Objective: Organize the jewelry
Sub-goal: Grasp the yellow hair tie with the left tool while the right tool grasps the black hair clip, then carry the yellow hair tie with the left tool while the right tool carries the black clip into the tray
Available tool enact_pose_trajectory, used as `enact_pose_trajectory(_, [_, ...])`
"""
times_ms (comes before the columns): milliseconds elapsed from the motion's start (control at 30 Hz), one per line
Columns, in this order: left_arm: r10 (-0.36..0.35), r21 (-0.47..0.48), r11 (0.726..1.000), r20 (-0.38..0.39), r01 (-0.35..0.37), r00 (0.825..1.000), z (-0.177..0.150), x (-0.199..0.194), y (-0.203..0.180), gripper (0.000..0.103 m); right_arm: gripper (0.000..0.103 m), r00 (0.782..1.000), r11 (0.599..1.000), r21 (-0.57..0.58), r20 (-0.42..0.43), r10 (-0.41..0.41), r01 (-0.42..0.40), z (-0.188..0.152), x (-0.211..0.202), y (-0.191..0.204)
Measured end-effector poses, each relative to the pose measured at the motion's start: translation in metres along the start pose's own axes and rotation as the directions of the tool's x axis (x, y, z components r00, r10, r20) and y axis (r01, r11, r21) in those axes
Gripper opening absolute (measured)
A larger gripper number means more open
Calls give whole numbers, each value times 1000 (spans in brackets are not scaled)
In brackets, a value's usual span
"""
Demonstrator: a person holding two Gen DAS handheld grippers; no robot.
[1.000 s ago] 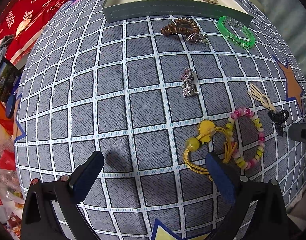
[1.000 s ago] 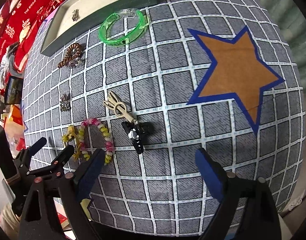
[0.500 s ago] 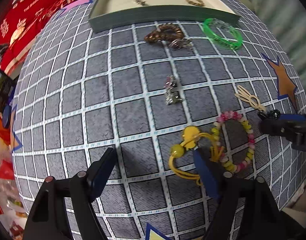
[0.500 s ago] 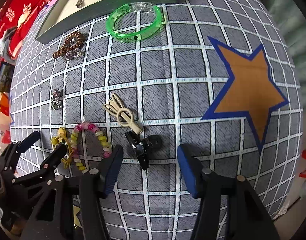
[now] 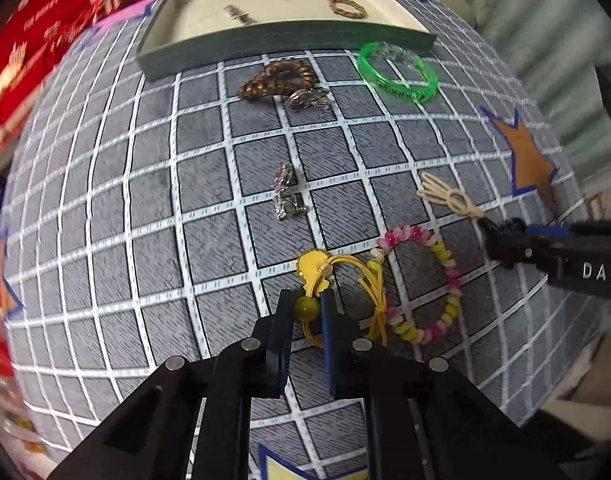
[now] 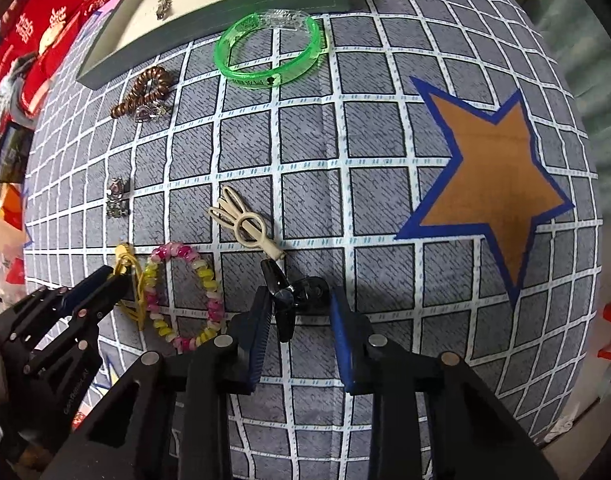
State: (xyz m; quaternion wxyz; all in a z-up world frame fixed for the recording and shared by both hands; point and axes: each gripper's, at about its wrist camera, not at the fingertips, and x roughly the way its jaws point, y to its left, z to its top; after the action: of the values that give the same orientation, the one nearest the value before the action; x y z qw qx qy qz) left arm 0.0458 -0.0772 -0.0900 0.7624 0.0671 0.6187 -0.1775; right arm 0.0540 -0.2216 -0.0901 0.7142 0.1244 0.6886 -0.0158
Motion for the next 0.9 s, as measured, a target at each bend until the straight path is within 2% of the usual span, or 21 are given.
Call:
enact_pose_trajectory(200, [-61, -103, 993, 16, 62, 998, 7, -9, 10, 23, 32, 999, 998, 33, 13, 52, -52, 0, -12, -17])
enact_pose_trajectory(467, [-72, -114, 990, 60, 78, 996, 3, -22, 16, 23, 32, 995, 995, 45, 40, 87, -88, 12, -29, -29])
enact_pose_trajectory(700, [-86, -126, 987, 99, 98, 991, -2, -53, 38, 23, 32, 992, 993, 42, 66, 108, -111, 5, -53, -38])
enact_pose_trajectory(900, [-92, -129, 985, 148, 112, 985, 15, -72, 42, 23, 32, 988, 993, 27, 99, 114, -117, 23, -66, -37])
